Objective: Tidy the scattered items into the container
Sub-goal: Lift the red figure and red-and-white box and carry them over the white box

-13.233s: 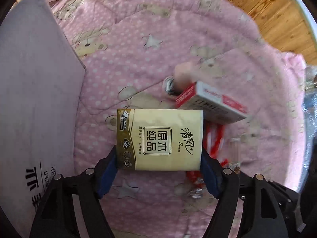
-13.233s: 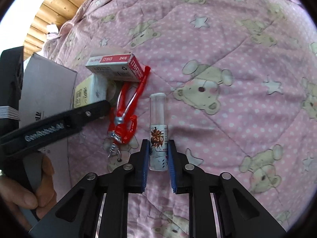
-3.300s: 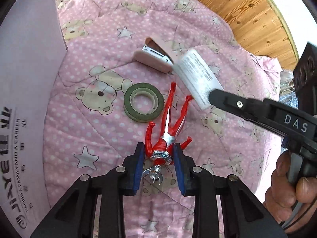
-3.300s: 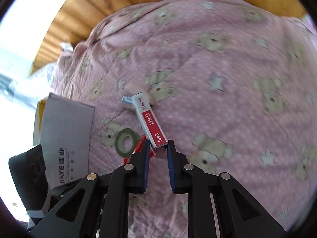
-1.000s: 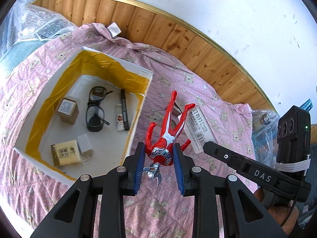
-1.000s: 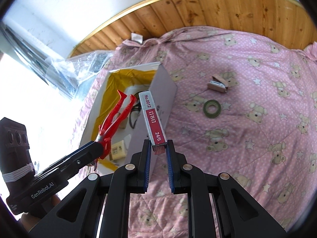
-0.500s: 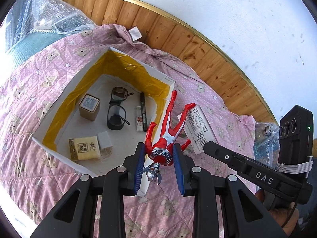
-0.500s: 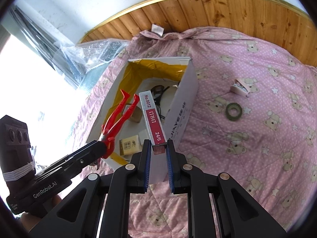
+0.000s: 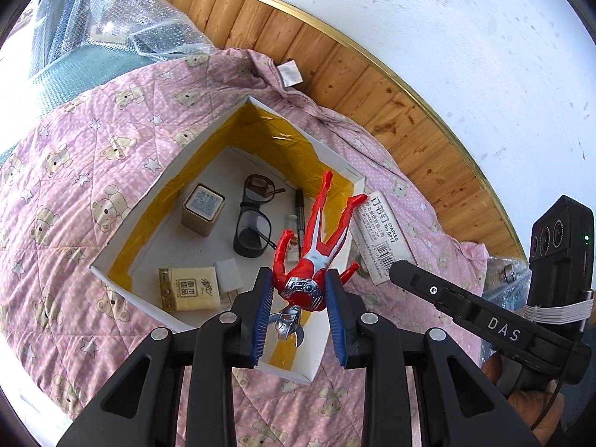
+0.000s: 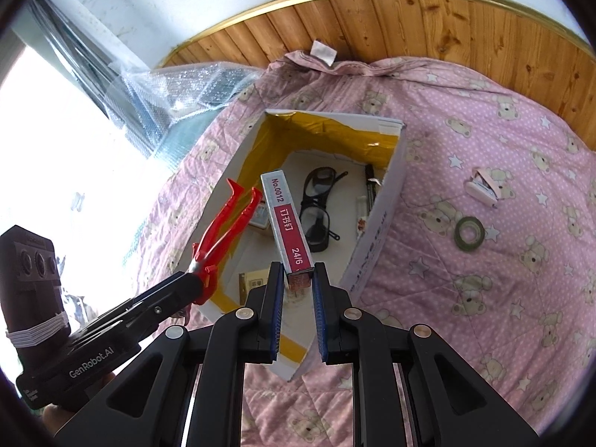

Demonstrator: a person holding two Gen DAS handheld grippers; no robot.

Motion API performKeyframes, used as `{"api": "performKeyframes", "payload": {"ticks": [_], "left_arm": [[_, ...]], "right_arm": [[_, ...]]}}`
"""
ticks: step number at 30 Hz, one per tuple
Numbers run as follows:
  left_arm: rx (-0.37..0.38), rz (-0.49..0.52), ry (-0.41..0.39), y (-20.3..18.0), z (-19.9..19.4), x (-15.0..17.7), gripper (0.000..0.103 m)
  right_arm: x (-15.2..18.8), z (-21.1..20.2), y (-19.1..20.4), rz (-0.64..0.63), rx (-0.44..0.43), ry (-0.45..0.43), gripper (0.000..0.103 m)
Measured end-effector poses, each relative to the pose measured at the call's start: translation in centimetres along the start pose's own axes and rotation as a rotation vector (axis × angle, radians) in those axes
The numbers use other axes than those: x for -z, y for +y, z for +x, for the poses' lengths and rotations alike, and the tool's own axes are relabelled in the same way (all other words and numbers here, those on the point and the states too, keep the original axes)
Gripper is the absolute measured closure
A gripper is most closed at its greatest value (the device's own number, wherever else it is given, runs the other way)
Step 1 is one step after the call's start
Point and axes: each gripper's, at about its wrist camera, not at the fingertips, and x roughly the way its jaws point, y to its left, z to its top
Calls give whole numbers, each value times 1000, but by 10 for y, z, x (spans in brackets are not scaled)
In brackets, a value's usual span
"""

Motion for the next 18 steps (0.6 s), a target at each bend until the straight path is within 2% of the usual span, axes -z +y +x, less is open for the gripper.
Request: {"api": "performKeyframes", "payload": {"ticks": [6,18], "left_arm": [[-11,-27,-2,13,11,-19,74],[-31,-50,21,25,59,-62,74]], "right_arm": [[-15,16,3,-2,9,14,87],[-48,49,-10,21,29,44,87]]}}
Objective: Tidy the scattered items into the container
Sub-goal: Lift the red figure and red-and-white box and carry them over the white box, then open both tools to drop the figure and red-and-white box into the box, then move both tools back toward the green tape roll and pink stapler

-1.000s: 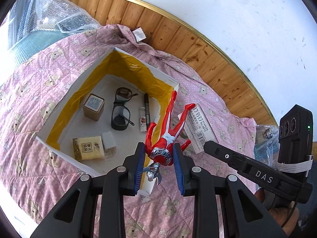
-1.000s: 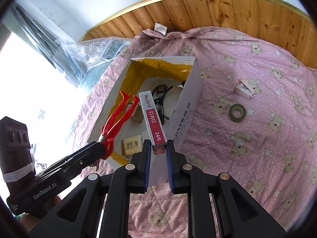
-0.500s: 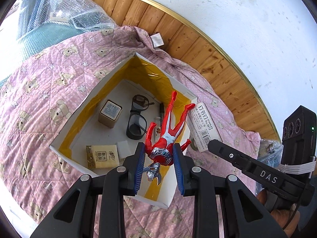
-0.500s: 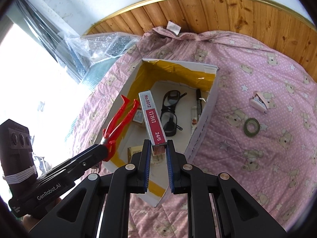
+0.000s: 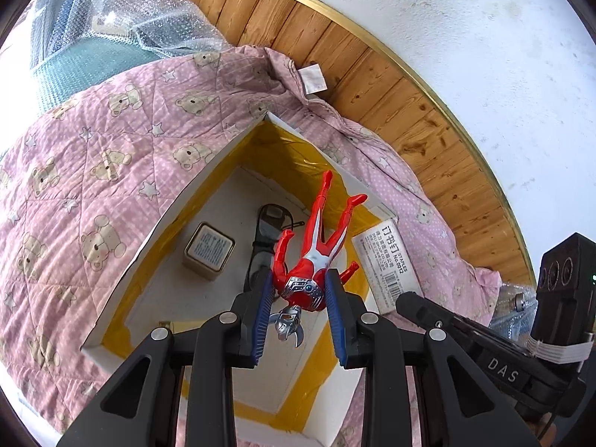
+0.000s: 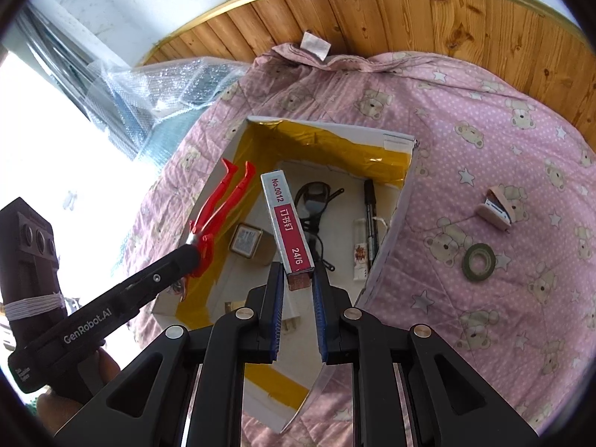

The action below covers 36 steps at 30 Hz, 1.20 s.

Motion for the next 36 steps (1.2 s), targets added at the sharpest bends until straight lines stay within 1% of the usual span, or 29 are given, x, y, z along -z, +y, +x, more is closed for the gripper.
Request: {"api": "performKeyframes", "payload": {"ticks": [4,5,6,7,8,9,10,13,17,22,36], "left_arm": [[-18,-2,10,4,20,-16,74],[-27,1,7,5,26,-20,73],[-40,5,4,6,34,-25,73],[-61,19,9,7,42,-30,71],[-83,31,15,7,50,-34,66],[-111,25,26,9,57,-37,45],[-136,18,36,11,63,-40,32],[-128,-4,39,17,68,-42,32],[-113,-43,91,27,77,-34,32],[-105,-35,121,20,74,-21,32],[-84,-13,95,-4,37,-7,32]], "right_arm": [[-13,10,-2,-2,13,-5,86],[-16,13,-3,-1,17,-11,82],[-20,16,-4,-1,15,-22,76],[-22,19,-6,2,16,-21,68],[-24,23,-8,11,20,-16,57],[-26,26,-11,18,23,-10,57],[-27,28,-12,18,19,-2,57],[-25,33,-18,15,14,22,57],[-20,38,-24,31,3,47,57],[-15,38,-21,27,-13,56,57],[3,13,-5,4,-41,30,57]]}}
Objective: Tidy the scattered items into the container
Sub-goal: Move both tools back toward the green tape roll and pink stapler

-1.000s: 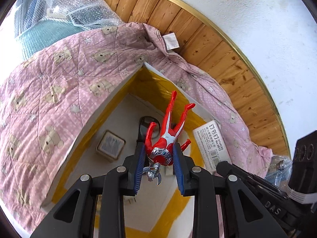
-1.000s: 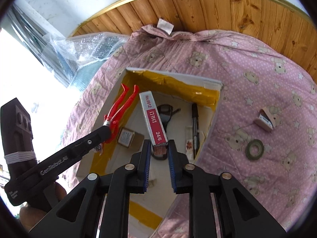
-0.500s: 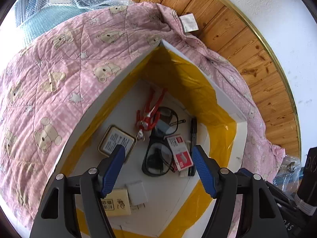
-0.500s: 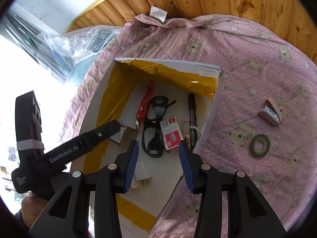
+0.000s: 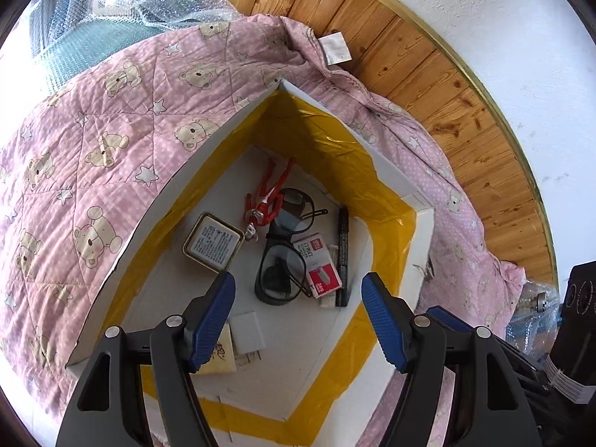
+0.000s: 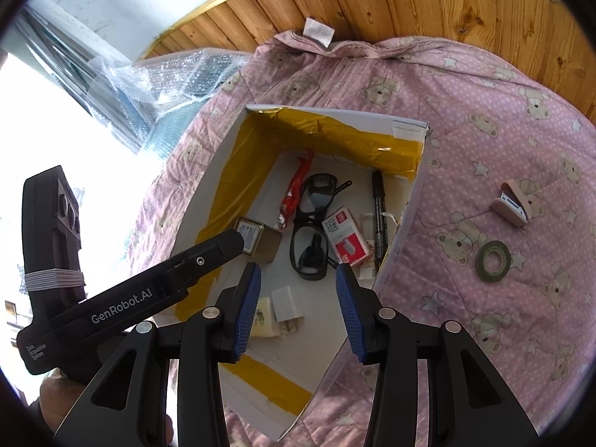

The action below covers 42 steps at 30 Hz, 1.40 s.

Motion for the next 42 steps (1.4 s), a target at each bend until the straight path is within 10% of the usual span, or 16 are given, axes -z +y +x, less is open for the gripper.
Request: {"api": "performKeyframes", "payload": {"ticks": [42], "left_arm": [[24,167,-20,-74,-63,84,32]], "right_arm": [[84,-91,-42,118,-36,-118,57]]}}
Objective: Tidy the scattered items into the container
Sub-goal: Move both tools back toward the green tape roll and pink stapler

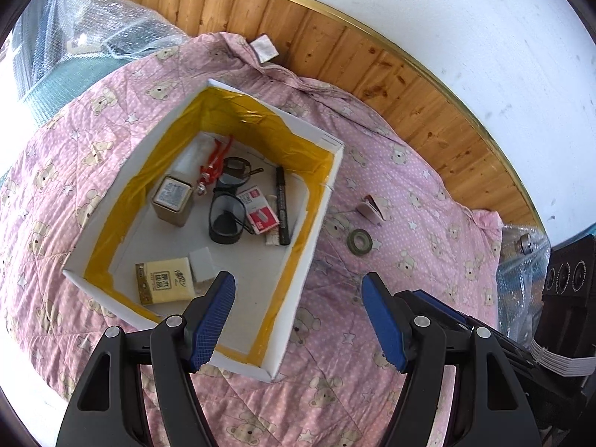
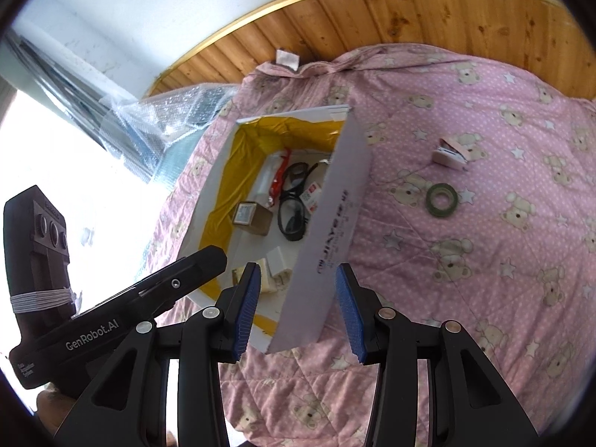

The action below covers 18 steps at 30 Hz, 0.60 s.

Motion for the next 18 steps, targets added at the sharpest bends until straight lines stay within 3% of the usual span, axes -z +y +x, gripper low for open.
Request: {"api": "performKeyframes", "payload": {"ticks": [18], "left_arm": [[28,149,87,-82,36,15,32]], "right_arm": [[10,-29,-85,161,29,-48,57]]}}
